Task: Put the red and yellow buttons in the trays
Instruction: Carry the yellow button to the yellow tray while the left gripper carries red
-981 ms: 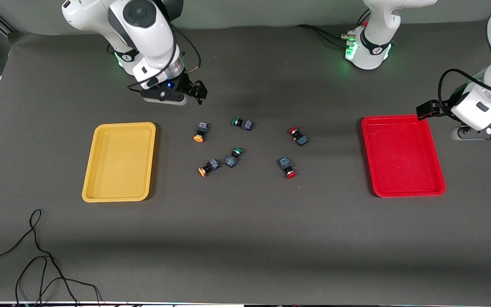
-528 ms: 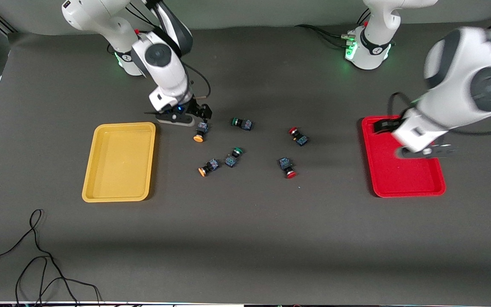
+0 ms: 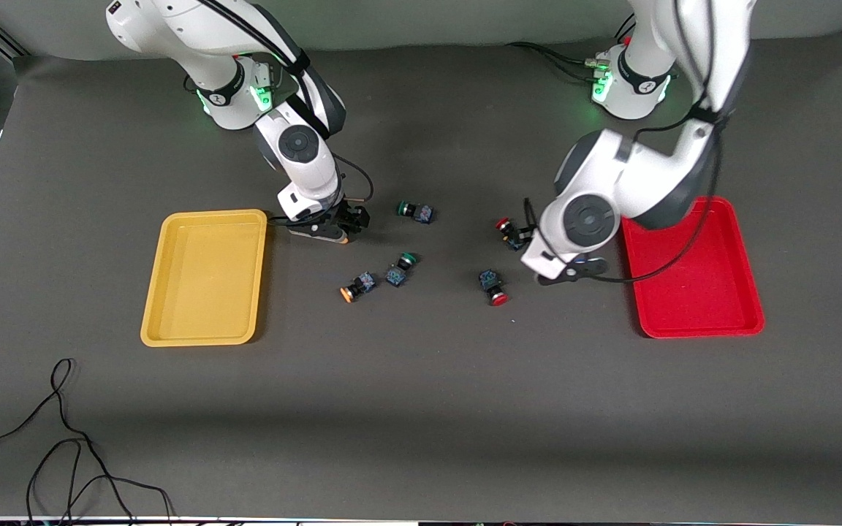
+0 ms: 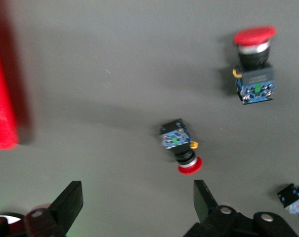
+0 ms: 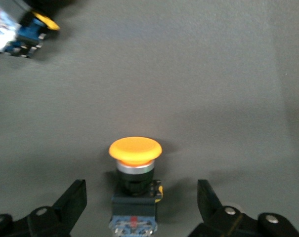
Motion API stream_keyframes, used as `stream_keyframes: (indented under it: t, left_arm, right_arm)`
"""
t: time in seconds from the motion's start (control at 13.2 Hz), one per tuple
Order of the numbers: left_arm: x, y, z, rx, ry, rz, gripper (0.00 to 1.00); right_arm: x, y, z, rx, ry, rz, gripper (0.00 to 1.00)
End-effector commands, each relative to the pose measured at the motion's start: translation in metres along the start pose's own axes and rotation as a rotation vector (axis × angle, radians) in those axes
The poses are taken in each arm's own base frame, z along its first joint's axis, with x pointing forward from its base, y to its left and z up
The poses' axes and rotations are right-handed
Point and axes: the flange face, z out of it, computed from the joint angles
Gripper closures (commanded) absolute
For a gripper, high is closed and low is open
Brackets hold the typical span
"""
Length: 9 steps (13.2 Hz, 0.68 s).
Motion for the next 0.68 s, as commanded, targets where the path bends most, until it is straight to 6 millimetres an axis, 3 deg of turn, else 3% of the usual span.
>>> stream_keyframes:
  t: [0.0,0.08,0.15,0.23,0.38,0.53,0.6]
  left_arm:
    - [-0.020,0.023,0.065,-0.046,-0.017,-0.081,0.02]
    - [-0.023,0.021,0.082,-0.061,0.001,-0.085,0.03]
    - [-0.022,0.020,0.093,-0.071,0.013,-0.090,0.05]
    - [-0.018,0.021,0.102,-0.079,0.017,-0.096,0.11]
    - [-0.016,0.022,0.112,-0.080,0.018,-0.099,0.28]
    - [-0.016,0.019,0.120,-0.084,0.025,-0.103,0.72]
    - [-0.016,0.019,0.120,-0.083,0.024,-0.103,0.94]
  right_arm:
    - [0.005,-0.004,0.003,0.019,0.005,0.044,0.26]
    - [0.006,-0.003,0.003,0.018,0.005,0.039,0.56]
    - [0.006,-0.003,0.002,0.019,0.006,0.033,0.77]
    - [0.007,-0.005,-0.002,0.022,0.007,0.028,0.86]
    - [0.012,-0.010,-0.027,0.037,0.015,0.029,0.87]
    - [0.021,-0.014,-0.064,0.020,-0.005,0.034,0.87]
    - [0.036,-0.011,-0.088,0.009,-0.016,0.029,0.87]
